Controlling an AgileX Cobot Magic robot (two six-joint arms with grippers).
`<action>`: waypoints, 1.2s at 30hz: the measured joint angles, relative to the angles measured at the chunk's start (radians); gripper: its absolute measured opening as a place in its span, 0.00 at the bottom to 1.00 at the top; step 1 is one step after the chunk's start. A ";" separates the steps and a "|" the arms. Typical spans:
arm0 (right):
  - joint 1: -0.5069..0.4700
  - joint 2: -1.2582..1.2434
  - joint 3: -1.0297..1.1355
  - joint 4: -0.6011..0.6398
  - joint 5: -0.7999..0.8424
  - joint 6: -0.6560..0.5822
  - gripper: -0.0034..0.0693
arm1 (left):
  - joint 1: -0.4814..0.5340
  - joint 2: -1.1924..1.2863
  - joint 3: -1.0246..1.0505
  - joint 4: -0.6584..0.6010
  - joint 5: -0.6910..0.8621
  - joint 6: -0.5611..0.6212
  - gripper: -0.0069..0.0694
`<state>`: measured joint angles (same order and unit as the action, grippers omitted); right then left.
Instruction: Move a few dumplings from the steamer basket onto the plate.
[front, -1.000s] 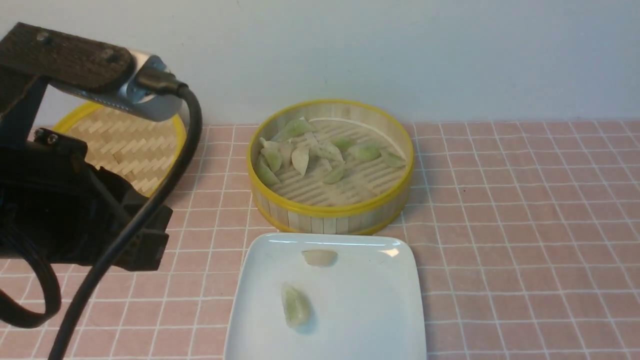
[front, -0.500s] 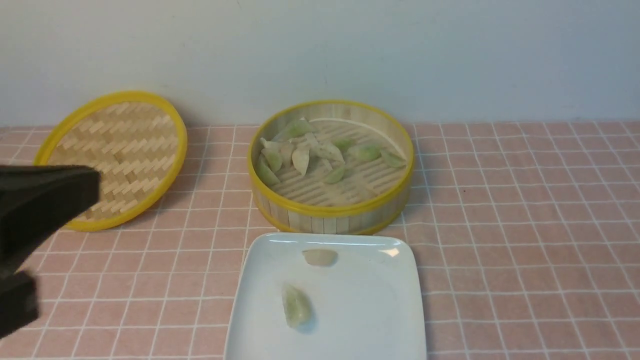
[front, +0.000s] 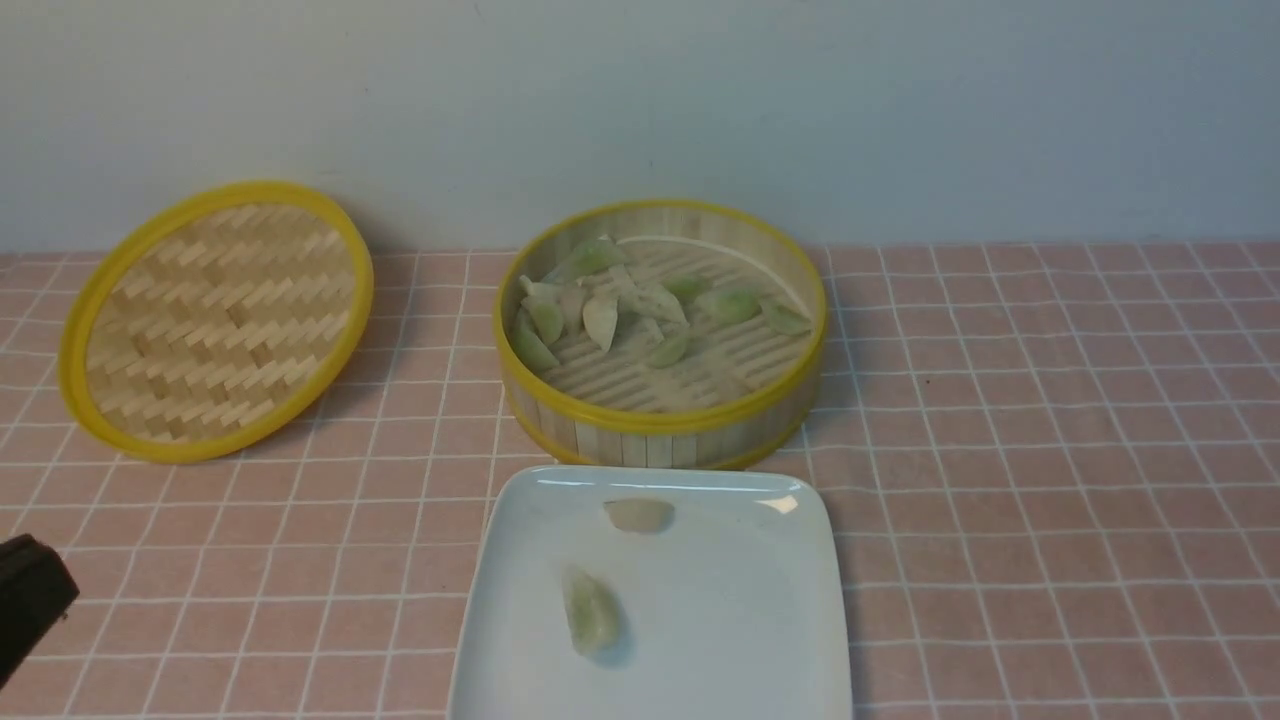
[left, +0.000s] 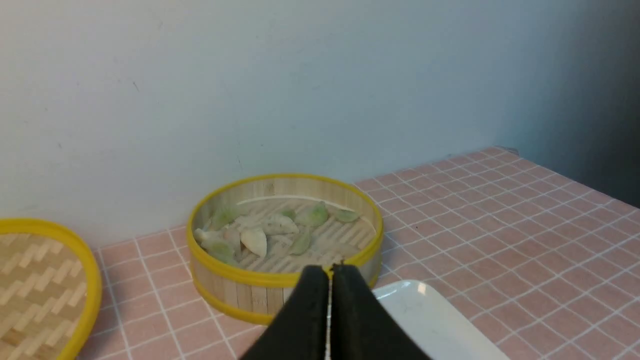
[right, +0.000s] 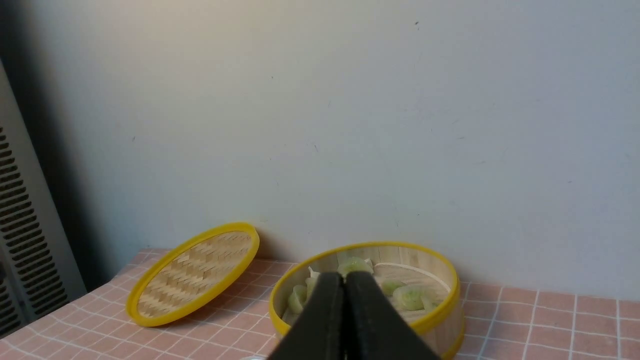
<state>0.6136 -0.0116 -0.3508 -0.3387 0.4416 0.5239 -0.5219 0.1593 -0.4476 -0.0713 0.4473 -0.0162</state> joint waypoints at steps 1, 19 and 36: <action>0.000 0.000 0.000 0.000 0.000 0.000 0.03 | 0.000 0.000 0.004 0.001 0.008 0.000 0.08; 0.000 0.000 0.000 0.000 0.000 0.000 0.03 | 0.389 -0.171 0.347 0.053 -0.032 0.016 0.08; 0.000 0.000 0.000 0.000 0.001 0.000 0.03 | 0.432 -0.171 0.474 0.052 -0.059 0.016 0.08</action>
<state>0.6136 -0.0116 -0.3508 -0.3387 0.4431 0.5239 -0.0903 -0.0116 0.0260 -0.0192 0.3880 0.0000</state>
